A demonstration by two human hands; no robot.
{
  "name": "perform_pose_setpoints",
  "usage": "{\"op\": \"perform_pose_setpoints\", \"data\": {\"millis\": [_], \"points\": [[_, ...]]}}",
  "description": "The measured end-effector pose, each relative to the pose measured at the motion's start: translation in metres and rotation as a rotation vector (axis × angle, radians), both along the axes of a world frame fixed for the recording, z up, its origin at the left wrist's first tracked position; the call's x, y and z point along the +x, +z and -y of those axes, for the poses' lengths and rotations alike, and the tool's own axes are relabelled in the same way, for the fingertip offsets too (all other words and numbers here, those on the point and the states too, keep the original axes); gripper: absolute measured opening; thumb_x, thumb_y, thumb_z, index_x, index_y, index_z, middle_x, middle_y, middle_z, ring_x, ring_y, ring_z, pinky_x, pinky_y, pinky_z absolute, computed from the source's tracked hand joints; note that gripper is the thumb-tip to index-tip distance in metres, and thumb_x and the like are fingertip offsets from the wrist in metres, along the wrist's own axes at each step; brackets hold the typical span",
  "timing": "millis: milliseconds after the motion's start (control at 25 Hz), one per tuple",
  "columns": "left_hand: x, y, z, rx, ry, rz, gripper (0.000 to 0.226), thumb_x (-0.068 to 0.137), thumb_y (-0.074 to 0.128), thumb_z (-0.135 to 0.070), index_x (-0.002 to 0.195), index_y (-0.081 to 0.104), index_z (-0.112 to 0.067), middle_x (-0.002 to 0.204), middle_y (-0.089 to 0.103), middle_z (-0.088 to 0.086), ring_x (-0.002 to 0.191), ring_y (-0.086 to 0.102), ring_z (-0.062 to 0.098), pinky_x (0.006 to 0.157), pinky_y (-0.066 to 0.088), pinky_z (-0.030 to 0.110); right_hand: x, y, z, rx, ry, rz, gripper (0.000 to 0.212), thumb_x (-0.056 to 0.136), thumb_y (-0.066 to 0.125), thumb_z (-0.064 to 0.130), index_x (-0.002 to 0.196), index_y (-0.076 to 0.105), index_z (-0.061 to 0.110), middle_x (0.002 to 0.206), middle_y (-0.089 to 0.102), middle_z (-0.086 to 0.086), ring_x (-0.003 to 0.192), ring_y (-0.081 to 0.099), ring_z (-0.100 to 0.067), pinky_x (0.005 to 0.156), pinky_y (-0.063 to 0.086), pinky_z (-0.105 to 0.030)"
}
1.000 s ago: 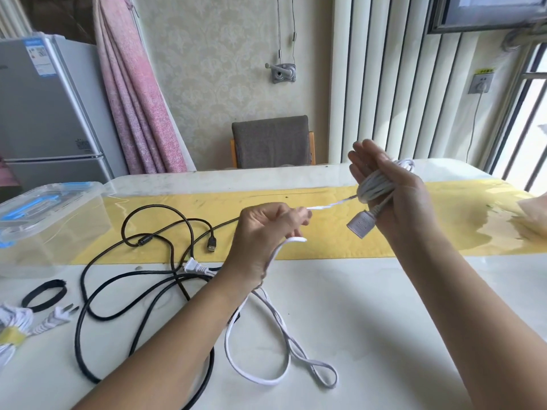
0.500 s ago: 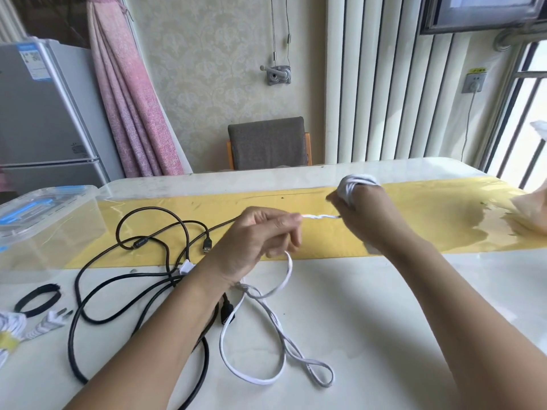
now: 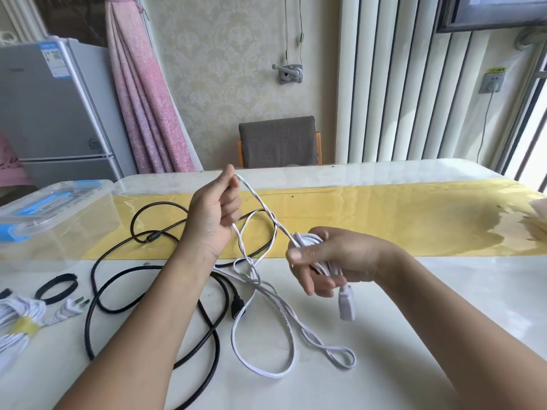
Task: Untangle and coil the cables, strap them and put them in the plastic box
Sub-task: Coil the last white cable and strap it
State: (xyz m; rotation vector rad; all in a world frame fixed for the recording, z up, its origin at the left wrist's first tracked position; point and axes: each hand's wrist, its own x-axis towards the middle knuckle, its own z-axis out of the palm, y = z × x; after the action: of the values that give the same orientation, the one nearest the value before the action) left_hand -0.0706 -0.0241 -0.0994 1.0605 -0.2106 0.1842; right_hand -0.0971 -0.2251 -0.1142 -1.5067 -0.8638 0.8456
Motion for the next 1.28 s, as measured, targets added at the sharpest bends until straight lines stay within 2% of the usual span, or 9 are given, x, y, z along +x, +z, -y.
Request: {"op": "perform_pose_setpoints", "data": {"millis": [240,400,600,720,840,960,1080,1200,1280], "points": [[0.005,-0.016,0.006,0.392,0.159,0.039,0.033,0.097,0.050,-0.026,0.066,0.053,-0.014,0.043,0.023,-0.014,0.036,0.017,0.003,0.035,0.015,0.015,0.008,0.002,-0.004,0.584,0.306,-0.240,0.030,0.093,0.046,0.019,0.090,0.073,0.008,0.064,0.069,0.004,0.042,0.049,-0.002,0.059,0.048,-0.015],[0.002,-0.036,0.022,0.988,0.233,0.216,0.039,0.098,0.049,-0.036,0.062,0.056,-0.022,0.040,0.025,-0.009,0.039,0.021,0.005,0.043,0.019,0.025,0.008,0.020,0.015,0.960,-0.211,-0.417,0.015,0.077,0.062,0.013,0.079,0.073,0.003,0.065,0.067,-0.001,0.044,0.055,-0.003,0.060,0.054,-0.016],[-0.014,-0.050,0.054,1.244,-0.026,0.198,0.044,0.100,0.040,-0.038,0.064,0.056,-0.020,0.036,0.030,-0.007,0.037,0.030,0.007,0.044,0.023,0.021,0.013,0.026,0.031,0.983,-0.689,-0.249,0.026,0.089,0.048,0.014,0.086,0.071,0.002,0.075,0.070,-0.006,0.055,0.061,-0.008,0.064,0.052,-0.016],[-0.021,-0.047,0.058,1.261,0.011,0.227,0.044,0.101,0.040,-0.036,0.067,0.058,-0.014,0.035,0.036,-0.009,0.037,0.034,0.008,0.043,0.023,0.018,0.018,0.018,0.032,0.601,-0.903,0.123,0.022,0.095,0.052,0.015,0.098,0.067,-0.001,0.087,0.073,-0.010,0.078,0.070,-0.017,0.075,0.054,-0.024],[-0.028,-0.042,0.058,1.286,0.030,0.294,0.038,0.101,0.044,-0.026,0.071,0.060,-0.008,0.039,0.044,-0.016,0.040,0.040,0.003,0.044,0.025,0.015,0.024,-0.001,0.024,-0.054,-1.151,1.026,0.026,0.093,0.057,0.022,0.085,0.071,0.002,0.080,0.073,-0.010,0.076,0.069,-0.023,0.069,0.047,-0.023],[-0.033,-0.040,0.059,1.302,0.020,0.385,0.032,0.099,0.046,-0.025,0.071,0.057,-0.015,0.046,0.049,-0.017,0.045,0.043,0.002,0.047,0.026,0.016,0.023,-0.015,0.008,-0.056,-1.120,1.459,0.023,0.091,0.054,0.014,0.081,0.071,0.003,0.089,0.074,-0.004,0.093,0.066,-0.015,0.076,0.039,-0.018],[-0.034,-0.043,0.061,1.347,0.022,0.472,0.033,0.094,0.041,-0.035,0.072,0.058,-0.018,0.052,0.050,-0.010,0.048,0.045,0.006,0.053,0.036,0.029,0.014,-0.005,-0.003,0.079,-1.260,0.937,0.020,0.096,0.049,0.012,0.098,0.069,0.007,0.108,0.064,0.010,0.110,0.056,-0.004,0.089,0.039,-0.020],[-0.039,-0.047,0.067,1.426,-0.004,0.522,0.031,0.092,0.043,-0.034,0.070,0.058,-0.018,0.046,0.043,-0.011,0.046,0.043,0.006,0.052,0.030,0.028,0.013,0.014,0.005,0.503,-1.296,0.249,0.020,0.096,0.049,0.011,0.107,0.065,0.008,0.108,0.067,-0.001,0.103,0.065,-0.015,0.088,0.052,-0.025],[-0.040,-0.047,0.068,1.371,-0.002,0.576,0.031,0.093,0.046,-0.029,0.069,0.056,-0.014,0.045,0.041,-0.009,0.045,0.041,0.009,0.049,0.030,0.025,0.015,0.019,0.013,0.587,-1.301,0.134,0.021,0.096,0.045,0.008,0.107,0.063,0.004,0.108,0.067,-0.007,0.090,0.070,-0.015,0.078,0.055,-0.022]]}}
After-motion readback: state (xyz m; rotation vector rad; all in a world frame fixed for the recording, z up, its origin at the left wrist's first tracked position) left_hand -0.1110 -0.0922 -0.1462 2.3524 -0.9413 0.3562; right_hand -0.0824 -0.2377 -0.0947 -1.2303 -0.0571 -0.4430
